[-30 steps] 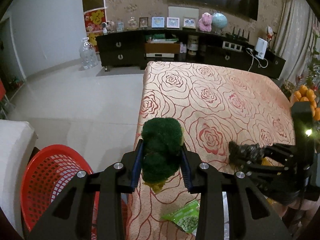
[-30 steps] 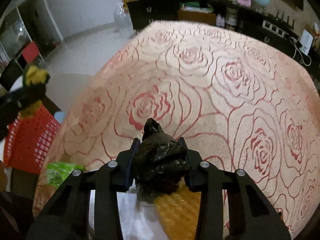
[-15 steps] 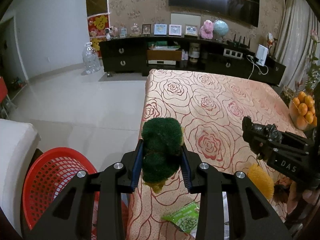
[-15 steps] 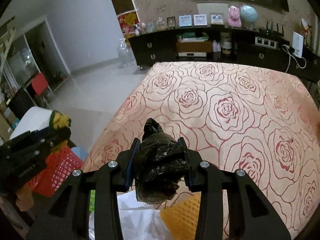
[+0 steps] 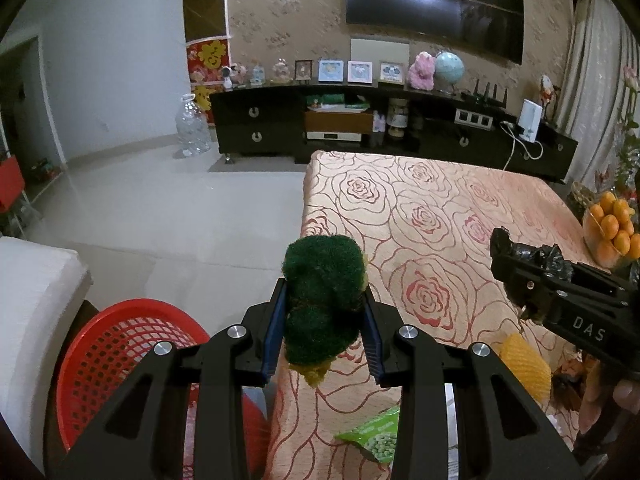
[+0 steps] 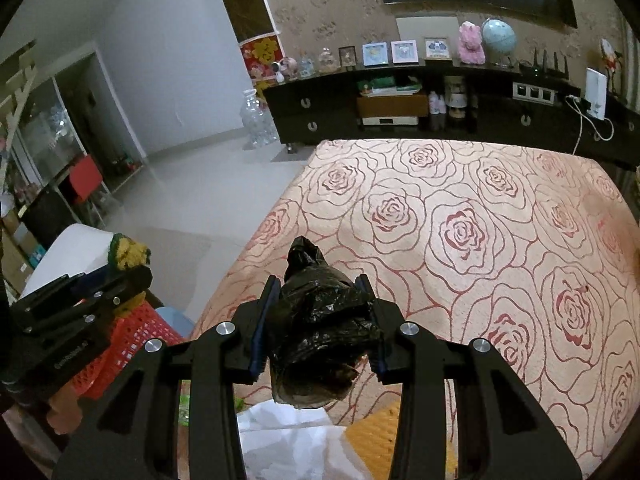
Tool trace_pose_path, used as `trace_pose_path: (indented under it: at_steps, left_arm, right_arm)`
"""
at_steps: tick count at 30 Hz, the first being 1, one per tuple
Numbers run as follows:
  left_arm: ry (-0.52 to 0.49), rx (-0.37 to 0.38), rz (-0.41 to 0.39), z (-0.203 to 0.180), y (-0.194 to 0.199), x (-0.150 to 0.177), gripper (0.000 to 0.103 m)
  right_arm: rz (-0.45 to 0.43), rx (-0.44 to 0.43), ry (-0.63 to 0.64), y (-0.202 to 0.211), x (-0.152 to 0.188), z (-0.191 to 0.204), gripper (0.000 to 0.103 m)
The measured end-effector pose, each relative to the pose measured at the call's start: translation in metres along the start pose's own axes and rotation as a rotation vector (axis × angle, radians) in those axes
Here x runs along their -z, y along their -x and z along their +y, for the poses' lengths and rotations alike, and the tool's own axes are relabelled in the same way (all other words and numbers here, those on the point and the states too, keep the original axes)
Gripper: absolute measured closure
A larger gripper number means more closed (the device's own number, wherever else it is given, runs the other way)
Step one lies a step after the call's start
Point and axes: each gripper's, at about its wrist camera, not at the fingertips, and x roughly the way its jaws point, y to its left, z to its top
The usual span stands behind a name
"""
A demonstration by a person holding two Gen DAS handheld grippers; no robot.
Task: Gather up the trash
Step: 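Carry the scrubber and black bag over the red basket and open both tools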
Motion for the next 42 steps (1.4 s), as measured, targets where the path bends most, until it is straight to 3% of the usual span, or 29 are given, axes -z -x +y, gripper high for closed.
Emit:
trace_pose_path:
  at_steps: [24,42]
  left_arm:
    - [0.061,-0.131,-0.029,0.054,0.031,0.013,0.070]
    - [0.194,-0.234,0.005,0.141,0.063,0.049,0.070]
  right_arm:
    - [-0.015,-0.104,0.102,0.005,-0.001,0.074,0.065]
    - [0.041,-0.188,0.273,-0.004,0.016,0.157,0.065]
